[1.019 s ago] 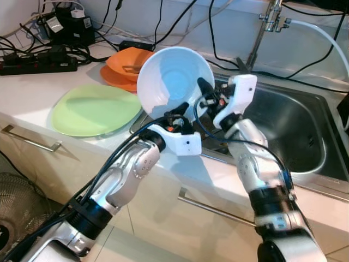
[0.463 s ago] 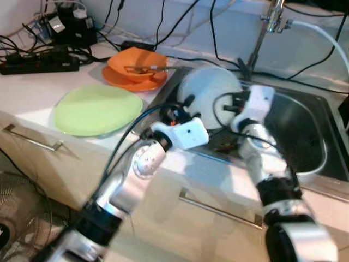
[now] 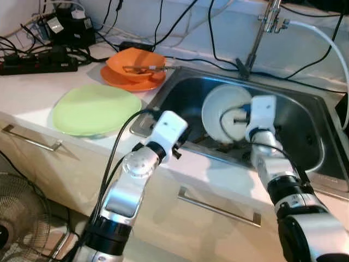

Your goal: Kitchen organization

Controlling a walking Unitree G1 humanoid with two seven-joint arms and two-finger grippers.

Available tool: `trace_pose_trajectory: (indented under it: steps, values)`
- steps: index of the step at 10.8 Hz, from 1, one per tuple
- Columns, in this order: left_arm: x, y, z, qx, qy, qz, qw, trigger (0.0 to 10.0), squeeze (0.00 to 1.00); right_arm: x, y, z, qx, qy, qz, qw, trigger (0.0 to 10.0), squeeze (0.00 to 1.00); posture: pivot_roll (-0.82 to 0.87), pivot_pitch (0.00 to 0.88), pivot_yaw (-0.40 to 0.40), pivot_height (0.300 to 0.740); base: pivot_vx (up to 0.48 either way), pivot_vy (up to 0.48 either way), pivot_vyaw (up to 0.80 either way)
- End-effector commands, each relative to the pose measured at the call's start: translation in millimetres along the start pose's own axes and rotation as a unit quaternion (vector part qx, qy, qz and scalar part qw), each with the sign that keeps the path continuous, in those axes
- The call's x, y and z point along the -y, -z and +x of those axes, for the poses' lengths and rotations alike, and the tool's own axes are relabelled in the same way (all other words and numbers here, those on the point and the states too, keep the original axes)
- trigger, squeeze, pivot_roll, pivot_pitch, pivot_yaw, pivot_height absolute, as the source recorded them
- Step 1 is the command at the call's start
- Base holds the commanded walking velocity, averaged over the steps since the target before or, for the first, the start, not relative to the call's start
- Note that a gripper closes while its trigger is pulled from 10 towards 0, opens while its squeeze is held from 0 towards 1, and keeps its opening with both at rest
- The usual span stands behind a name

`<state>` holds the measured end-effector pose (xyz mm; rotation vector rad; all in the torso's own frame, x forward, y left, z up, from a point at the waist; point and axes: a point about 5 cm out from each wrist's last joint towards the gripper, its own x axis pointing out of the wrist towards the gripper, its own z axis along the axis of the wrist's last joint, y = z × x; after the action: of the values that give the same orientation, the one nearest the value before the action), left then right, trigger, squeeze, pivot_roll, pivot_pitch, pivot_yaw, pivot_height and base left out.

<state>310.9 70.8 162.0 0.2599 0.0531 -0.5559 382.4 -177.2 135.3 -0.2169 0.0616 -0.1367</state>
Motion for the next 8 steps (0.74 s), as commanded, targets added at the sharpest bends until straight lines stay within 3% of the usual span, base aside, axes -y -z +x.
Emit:
trace_pose_trajectory:
  steps: [1, 2, 8]
  values:
    - [0.6, 0.1, -1.4, -0.013, 0.01, -0.016, 1.0, 10.0, 0.0, 2.2, -12.9, 4.4, 0.03, 0.0, -0.025, 0.999, 10.0, 0.0, 0.26, 0.0, -0.073, 0.74, 0.0, 0.0, 0.0]
    - [2.1, 6.2, -2.6, -0.033, 0.017, -0.002, 0.999, 10.0, 0.0, -1.2, -6.5, 4.0, 0.019, -0.008, -0.042, 0.999, 10.0, 0.0, 0.26, 0.0, -0.073, 0.74, 0.0, 0.0, 0.0]
    - [12.2, 18.7, -9.9, -0.114, 0.055, -0.052, 0.991, 10.0, 0.0, -30.0, 9.1, 0.0, -0.028, -0.096, -0.078, 0.992, 10.0, 0.0, 0.27, 0.0, -0.073, 0.74, 0.0, 0.0, 0.0]
